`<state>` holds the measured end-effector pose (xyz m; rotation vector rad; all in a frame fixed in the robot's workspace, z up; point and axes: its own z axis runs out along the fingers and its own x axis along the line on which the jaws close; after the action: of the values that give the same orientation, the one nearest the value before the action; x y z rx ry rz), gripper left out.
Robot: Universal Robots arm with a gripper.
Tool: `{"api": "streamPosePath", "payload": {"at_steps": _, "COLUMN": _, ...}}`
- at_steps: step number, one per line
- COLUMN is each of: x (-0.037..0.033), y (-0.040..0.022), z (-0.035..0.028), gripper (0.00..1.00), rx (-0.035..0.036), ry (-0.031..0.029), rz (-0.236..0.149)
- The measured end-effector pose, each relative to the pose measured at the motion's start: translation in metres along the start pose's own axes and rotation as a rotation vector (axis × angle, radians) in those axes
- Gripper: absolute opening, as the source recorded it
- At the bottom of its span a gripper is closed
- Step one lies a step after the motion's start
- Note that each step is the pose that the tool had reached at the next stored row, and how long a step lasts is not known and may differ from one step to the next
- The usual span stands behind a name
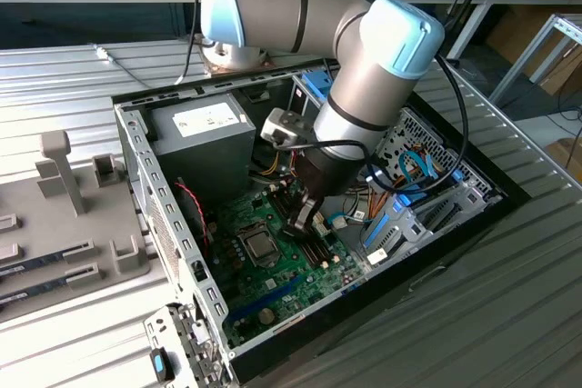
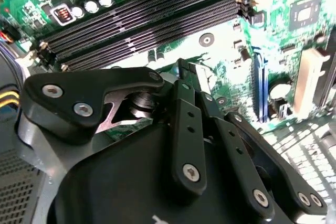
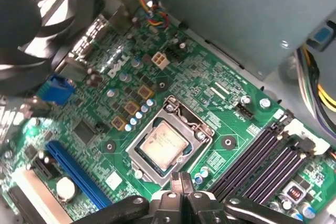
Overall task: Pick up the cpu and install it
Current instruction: 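Install the first cpu locking lever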
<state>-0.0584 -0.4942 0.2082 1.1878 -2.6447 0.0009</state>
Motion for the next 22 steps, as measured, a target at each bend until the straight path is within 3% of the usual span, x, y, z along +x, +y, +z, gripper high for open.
{"api": "streamPosePath", "payload": {"at_steps": 3, "x": -0.0007, "y": -0.0001, "z": 0.0026, "gripper": 0.11, "rx": -0.0041, "ry": -0.0081, "rz": -0.021}}
{"api": "streamPosePath", "payload": {"at_steps": 7, "x": -0.0023, "y": -0.001, "z": 0.0102, "gripper": 0.11, "rx": -0.0039, "ry": -0.0091, "rz": -0.031}}
{"api": "streamPosePath", "payload": {"at_steps": 13, "x": -0.004, "y": -0.0024, "z": 0.0131, "gripper": 0.11, "rx": -0.0021, "ry": -0.0133, "rz": -0.072}}
{"api": "streamPosePath", "payload": {"at_steps": 15, "x": -0.0033, "y": -0.0016, "z": 0.0141, "gripper": 0.11, "rx": -0.0056, "ry": -0.0181, "rz": -0.076}}
{"api": "streamPosePath", "payload": {"at_steps": 17, "x": 0.0006, "y": 0.0029, "z": 0.0156, "gripper": 0.11, "rx": -0.0135, "ry": -0.0282, "rz": -0.079}}
{"api": "streamPosePath", "payload": {"at_steps": 19, "x": 0.0011, "y": 0.0033, "z": 0.0131, "gripper": 0.11, "rx": -0.0143, "ry": -0.0308, "rz": -0.079}}
{"api": "streamPosePath", "payload": {"at_steps": 22, "x": 0.0054, "y": 0.0057, "z": -0.0079, "gripper": 0.11, "rx": -0.0138, "ry": -0.0297, "rz": -0.079}}
